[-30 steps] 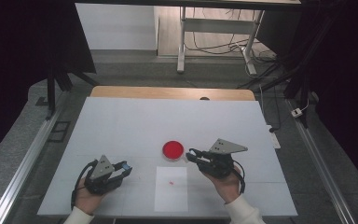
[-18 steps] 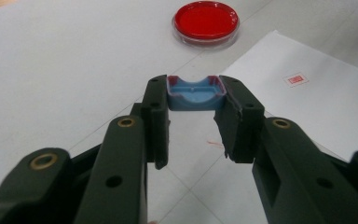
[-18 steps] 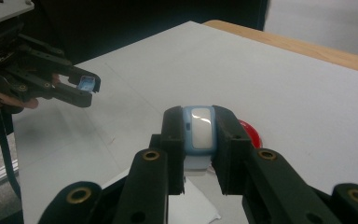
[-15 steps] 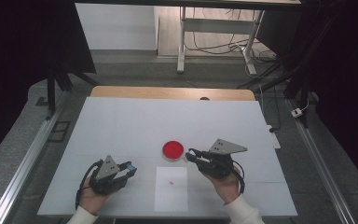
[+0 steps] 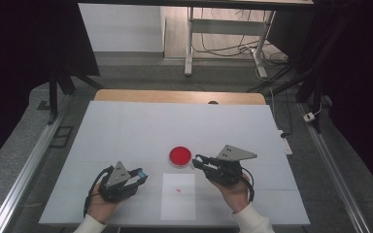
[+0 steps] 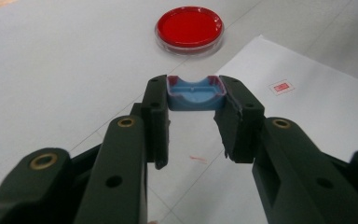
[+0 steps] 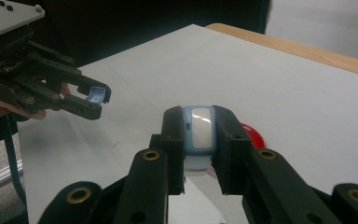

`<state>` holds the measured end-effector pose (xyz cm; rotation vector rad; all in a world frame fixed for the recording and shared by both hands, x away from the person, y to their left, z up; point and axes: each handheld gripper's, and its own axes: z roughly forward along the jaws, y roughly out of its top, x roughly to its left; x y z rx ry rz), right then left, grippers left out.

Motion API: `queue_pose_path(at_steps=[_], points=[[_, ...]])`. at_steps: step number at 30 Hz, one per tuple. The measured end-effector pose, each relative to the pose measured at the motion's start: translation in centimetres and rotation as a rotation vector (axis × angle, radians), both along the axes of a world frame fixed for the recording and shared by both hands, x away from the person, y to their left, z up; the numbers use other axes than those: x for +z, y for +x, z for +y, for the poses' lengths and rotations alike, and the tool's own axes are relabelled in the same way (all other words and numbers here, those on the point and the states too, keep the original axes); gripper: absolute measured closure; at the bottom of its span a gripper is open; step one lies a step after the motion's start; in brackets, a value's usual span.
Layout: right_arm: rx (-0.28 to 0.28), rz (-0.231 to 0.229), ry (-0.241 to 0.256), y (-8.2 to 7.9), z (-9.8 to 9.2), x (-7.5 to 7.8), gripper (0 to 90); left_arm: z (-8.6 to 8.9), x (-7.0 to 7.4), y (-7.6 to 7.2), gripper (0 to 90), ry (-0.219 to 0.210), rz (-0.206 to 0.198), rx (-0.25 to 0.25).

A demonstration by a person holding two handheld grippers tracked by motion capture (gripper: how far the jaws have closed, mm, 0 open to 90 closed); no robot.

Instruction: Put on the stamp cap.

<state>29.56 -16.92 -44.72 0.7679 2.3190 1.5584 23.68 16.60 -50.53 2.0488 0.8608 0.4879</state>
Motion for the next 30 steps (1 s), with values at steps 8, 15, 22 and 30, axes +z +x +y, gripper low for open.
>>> queue_pose_path(at_steps=[8, 15, 22, 30], points=[[0.002, -0.001, 0.006, -0.1, 0.1, 0.1, 75.0, -0.8, 0.0, 0.2, 65.3, 0.004, 0.000, -0.017], [0.005, 0.001, 0.004, -0.2, 0.2, 0.1, 75.0, -1.6, 0.0, 0.5, 65.3, 0.009, 0.001, -0.036], [0.006, 0.000, 0.006, -0.3, 0.3, 0.1, 75.0, -2.2, 0.0, 0.6, 65.3, 0.009, 0.001, -0.045], [0.007, 0.001, 0.005, -0.3, 0.3, 0.0, 75.0, -3.1, -0.1, 1.0, 65.2, 0.017, 0.001, -0.062]])
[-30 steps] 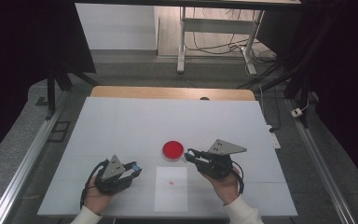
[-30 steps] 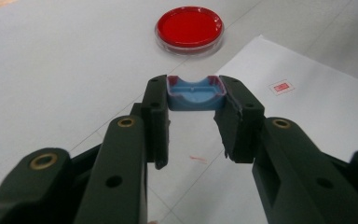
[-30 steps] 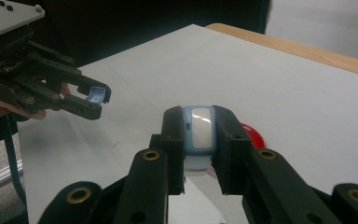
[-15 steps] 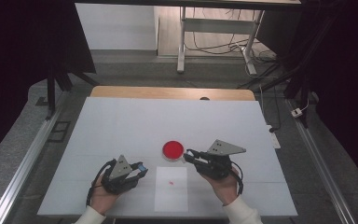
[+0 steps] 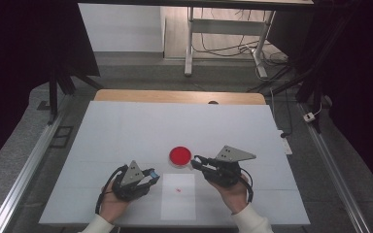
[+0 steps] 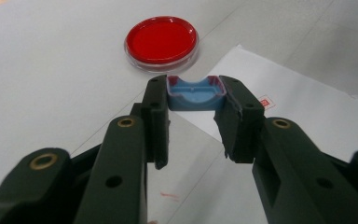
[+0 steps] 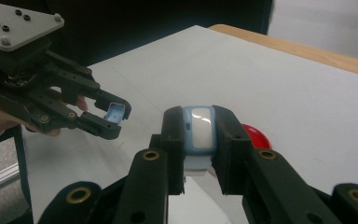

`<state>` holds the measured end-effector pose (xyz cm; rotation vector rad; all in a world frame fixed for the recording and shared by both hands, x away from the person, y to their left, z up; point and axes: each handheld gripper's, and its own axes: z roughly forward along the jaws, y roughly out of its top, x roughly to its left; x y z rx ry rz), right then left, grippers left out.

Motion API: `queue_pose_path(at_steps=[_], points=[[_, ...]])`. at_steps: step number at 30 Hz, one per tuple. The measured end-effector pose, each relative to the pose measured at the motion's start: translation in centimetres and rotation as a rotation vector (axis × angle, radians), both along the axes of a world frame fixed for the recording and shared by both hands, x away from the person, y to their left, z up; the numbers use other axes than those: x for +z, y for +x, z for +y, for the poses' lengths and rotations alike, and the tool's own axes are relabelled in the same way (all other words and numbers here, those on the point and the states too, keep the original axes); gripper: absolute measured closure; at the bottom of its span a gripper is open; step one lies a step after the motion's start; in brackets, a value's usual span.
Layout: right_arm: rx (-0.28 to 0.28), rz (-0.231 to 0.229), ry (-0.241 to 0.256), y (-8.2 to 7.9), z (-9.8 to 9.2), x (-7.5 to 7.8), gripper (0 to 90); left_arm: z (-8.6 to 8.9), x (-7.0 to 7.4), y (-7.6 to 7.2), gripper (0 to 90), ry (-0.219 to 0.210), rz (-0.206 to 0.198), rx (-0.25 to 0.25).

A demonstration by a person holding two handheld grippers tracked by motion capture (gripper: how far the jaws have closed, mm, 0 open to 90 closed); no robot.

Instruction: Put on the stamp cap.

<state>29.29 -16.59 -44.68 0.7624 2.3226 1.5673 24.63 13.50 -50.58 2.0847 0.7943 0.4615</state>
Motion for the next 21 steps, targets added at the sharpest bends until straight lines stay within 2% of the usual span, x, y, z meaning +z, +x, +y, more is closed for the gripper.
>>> queue_pose_path(at_steps=[9, 16, 21], points=[[-0.001, 0.001, 0.005, -0.1, 0.0, 0.0, 75.0, -1.2, -0.2, 0.4, 65.2, 0.016, 0.007, -0.024], [-0.004, 0.000, 0.015, -0.2, -0.2, 0.2, 74.9, -3.0, 0.0, 1.4, 65.2, 0.031, 0.006, -0.055], [-0.006, 0.004, 0.019, -0.1, -0.3, 0.2, 74.9, -4.3, 0.2, 2.0, 65.2, 0.024, 0.007, -0.075]])
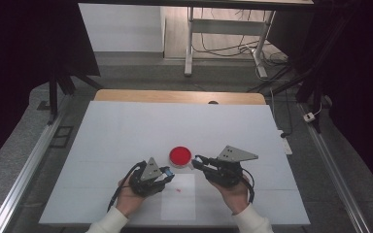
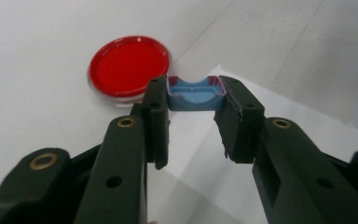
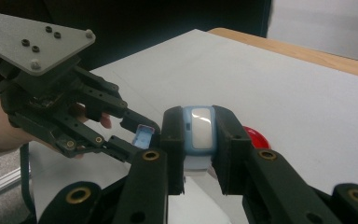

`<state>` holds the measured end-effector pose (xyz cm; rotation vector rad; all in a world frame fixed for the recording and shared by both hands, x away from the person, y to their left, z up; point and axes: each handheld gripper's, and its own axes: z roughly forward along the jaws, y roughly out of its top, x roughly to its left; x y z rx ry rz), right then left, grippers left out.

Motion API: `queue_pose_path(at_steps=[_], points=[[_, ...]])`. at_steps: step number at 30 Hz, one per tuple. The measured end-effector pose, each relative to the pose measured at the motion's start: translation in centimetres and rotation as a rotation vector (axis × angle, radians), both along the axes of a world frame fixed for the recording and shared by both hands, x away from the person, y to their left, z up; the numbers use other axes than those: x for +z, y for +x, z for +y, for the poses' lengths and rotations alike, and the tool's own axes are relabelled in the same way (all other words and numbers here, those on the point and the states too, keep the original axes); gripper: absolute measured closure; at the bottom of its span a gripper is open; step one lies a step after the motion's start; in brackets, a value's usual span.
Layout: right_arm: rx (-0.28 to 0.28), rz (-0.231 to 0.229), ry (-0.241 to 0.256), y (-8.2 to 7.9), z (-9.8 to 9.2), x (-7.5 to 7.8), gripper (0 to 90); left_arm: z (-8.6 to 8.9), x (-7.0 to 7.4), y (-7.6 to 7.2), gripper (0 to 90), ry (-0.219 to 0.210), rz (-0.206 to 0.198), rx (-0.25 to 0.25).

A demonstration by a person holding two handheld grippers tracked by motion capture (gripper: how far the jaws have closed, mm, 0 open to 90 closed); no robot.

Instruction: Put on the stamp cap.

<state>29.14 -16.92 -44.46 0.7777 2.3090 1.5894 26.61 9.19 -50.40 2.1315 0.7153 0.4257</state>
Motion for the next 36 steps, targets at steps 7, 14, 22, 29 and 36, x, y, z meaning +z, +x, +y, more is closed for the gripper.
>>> queue_pose_path(at_steps=[7, 14, 22, 29, 36], points=[[0.000, -0.004, 0.005, -0.1, 0.1, 0.0, 74.9, -1.6, 0.0, 0.5, 65.2, -0.024, -0.004, -0.016], [-0.002, -0.006, 0.002, -0.1, 0.2, -0.1, 74.8, -2.2, -0.3, 0.7, 65.2, -0.029, -0.007, -0.015], [-0.003, -0.003, 0.002, -0.2, 0.4, -0.2, 74.9, -2.8, -0.5, 0.7, 65.2, -0.032, -0.010, -0.014], [-0.007, 0.006, -0.003, -0.3, 0.7, -0.5, 74.8, -3.2, -0.7, 0.7, 65.2, -0.031, -0.023, -0.002], [-0.055, 0.065, 0.017, -0.3, 1.3, -1.1, 74.9, -3.9, -0.9, 0.2, 65.2, -0.009, -0.075, 0.016]])
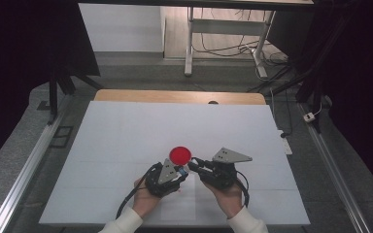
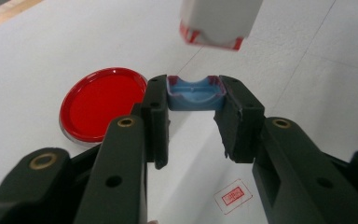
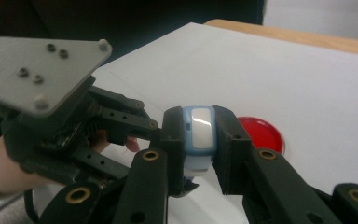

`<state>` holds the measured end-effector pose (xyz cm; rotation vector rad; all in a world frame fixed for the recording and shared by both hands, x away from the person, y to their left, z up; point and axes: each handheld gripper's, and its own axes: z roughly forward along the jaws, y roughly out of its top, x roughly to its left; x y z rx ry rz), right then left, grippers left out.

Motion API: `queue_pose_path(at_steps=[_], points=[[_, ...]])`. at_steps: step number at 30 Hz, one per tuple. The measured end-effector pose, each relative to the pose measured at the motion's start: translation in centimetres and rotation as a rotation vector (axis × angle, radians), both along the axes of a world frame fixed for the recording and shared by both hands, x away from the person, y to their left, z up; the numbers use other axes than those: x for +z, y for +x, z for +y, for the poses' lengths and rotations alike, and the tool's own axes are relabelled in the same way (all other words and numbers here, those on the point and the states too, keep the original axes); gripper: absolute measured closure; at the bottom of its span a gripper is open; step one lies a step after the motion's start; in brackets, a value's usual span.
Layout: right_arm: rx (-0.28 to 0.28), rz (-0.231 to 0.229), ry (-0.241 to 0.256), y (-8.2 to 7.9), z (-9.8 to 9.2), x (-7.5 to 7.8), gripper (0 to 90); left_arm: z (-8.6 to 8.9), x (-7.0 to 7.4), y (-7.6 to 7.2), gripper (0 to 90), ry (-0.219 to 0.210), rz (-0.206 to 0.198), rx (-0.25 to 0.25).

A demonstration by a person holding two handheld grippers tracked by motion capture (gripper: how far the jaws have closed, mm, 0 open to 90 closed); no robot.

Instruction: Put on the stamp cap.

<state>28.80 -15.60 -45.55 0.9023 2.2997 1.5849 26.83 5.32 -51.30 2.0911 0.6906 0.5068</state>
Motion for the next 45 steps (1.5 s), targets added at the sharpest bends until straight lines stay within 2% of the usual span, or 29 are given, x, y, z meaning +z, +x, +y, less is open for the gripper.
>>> queue_pose_path(at_steps=[8, 26, 45], points=[[-0.045, 0.012, -0.015, -0.4, 0.8, -0.3, 74.9, 0.0, 0.0, 0.0, 65.2, -0.003, -0.002, -0.001], [-0.108, 0.067, 0.001, -0.5, 1.7, -0.8, 74.8, 0.0, 0.1, -0.1, 65.2, -0.005, -0.020, 0.004], [-0.103, 0.098, -0.021, -0.5, 1.8, -0.6, 75.0, -0.1, 0.1, -0.5, 65.4, 0.016, -0.055, 0.005]])
